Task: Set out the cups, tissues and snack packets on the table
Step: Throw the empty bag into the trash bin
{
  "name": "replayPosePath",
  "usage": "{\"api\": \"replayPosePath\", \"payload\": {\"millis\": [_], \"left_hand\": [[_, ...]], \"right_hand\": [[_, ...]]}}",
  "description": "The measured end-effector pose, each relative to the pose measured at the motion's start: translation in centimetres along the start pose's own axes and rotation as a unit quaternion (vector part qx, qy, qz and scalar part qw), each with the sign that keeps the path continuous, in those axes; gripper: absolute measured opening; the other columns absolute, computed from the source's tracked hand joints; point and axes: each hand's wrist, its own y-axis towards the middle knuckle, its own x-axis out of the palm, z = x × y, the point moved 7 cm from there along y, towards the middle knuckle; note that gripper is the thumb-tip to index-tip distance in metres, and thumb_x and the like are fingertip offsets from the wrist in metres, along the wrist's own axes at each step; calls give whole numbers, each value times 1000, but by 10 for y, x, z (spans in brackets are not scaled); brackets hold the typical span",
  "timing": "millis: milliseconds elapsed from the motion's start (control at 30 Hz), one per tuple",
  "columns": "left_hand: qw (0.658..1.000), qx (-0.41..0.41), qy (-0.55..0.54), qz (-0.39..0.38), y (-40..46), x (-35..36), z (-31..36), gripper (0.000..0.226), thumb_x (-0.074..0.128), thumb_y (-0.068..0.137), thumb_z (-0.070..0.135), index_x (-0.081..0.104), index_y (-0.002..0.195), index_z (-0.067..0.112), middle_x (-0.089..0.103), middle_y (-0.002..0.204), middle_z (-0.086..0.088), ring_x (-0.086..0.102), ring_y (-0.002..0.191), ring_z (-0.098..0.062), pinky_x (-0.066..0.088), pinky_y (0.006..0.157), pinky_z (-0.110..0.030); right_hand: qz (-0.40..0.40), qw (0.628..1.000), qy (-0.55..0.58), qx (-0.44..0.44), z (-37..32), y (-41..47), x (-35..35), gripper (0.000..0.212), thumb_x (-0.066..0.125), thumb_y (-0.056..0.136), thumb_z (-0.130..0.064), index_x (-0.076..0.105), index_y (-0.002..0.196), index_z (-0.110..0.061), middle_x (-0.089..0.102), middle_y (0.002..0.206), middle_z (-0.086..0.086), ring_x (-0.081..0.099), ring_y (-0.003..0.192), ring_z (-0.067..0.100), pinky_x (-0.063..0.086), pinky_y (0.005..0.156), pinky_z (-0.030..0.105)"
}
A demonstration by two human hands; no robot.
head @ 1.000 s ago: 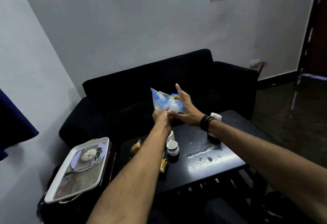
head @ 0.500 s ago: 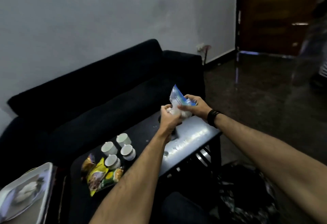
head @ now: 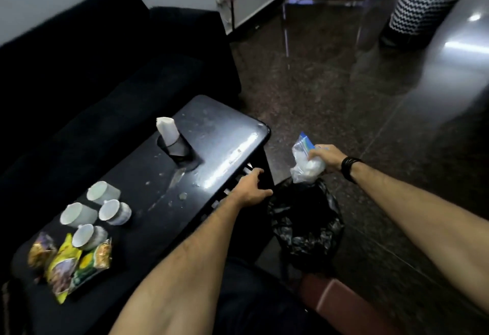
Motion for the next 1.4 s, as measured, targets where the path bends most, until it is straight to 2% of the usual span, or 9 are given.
{"api": "replayPosePath", "payload": {"millis": [233, 333, 400, 467, 600, 767, 933, 1033, 1400], "left_hand": [[997, -9, 58, -59, 29, 77, -21, 74, 72, 83, 34, 38, 145, 12, 50, 140, -13, 51, 129, -27, 41, 105, -31], [995, -17, 55, -78, 32, 98, -35, 73, 70, 84, 32, 36, 146, 12, 47, 142, -14, 48, 132, -28, 40, 109, -33], [995, -28, 49, -83, 37, 105, -48, 72, 69, 85, 32, 36, 146, 14, 45, 143, -12, 47, 132, -27, 39, 111, -36], [995, -41, 43, -78, 44, 107, -62, 71, 68, 85, 32, 36, 146, 15, 45, 142, -10, 47, 131, -26, 39, 111, -37], [994, -62, 36, -79, 56, 110, -84, 70, 69, 85, 33, 37, 145, 17, 47, 139, -8, 50, 127, -24, 41, 109, -39], [991, -87, 38, -94, 64, 117, -109, 70, 68, 86, 35, 35, 146, 19, 46, 141, -8, 49, 130, -26, 42, 109, -41], [989, -88, 51, -111, 69, 123, -120, 73, 66, 87, 36, 31, 149, 20, 42, 146, -9, 46, 134, -27, 40, 111, -40], [990, -78, 58, -104, 70, 120, -119, 73, 66, 87, 35, 32, 149, 20, 42, 148, -8, 43, 137, -26, 37, 113, -38], [997, -26, 72, -27, 54, 57, -77, 72, 67, 86, 33, 35, 149, 16, 43, 150, -10, 41, 139, -26, 34, 116, -37]], "right_hand": [[-46, 970, -234, 51, 103, 25, 35, 18, 54, 92, -26, 58, 83, -11, 61, 95, 11, 58, 95, 27, 33, 67, 31], [-70, 958, -267, 84, 145, 31, 62, 25, 50, 94, -25, 43, 71, -16, 48, 76, 2, 49, 88, 24, 31, 72, 30], [-64, 957, -260, 110, 161, 38, 77, 20, 55, 93, -31, 48, 86, -14, 56, 92, 9, 51, 91, 26, 38, 74, 33], [-58, 953, -279, 98, 172, 50, 91, 43, 61, 90, -41, 50, 118, -11, 51, 126, 17, 53, 109, 33, 45, 86, 38], [-60, 954, -293, 39, 182, 61, 123, 92, 71, 84, -38, 15, 151, -9, 7, 157, 17, 18, 144, 40, 34, 111, 47], [-11, 891, -448, -79, 194, 61, 156, 57, 58, 90, -14, 32, 140, -7, 24, 147, 17, 31, 136, 36, 44, 101, 35], [-209, 853, -474, 62, 246, 73, 182, 57, 47, 96, -11, 27, 149, -4, 38, 148, 21, 41, 134, 36, 39, 109, 41], [-229, 829, -502, 88, 251, 76, 179, 54, 46, 97, -19, 32, 147, -5, 41, 148, 18, 41, 136, 33, 34, 112, 42], [-72, 870, -484, -58, 122, 76, 113, 41, 54, 90, -20, 50, 128, -5, 50, 129, 20, 51, 119, 37, 49, 92, 43]]}}
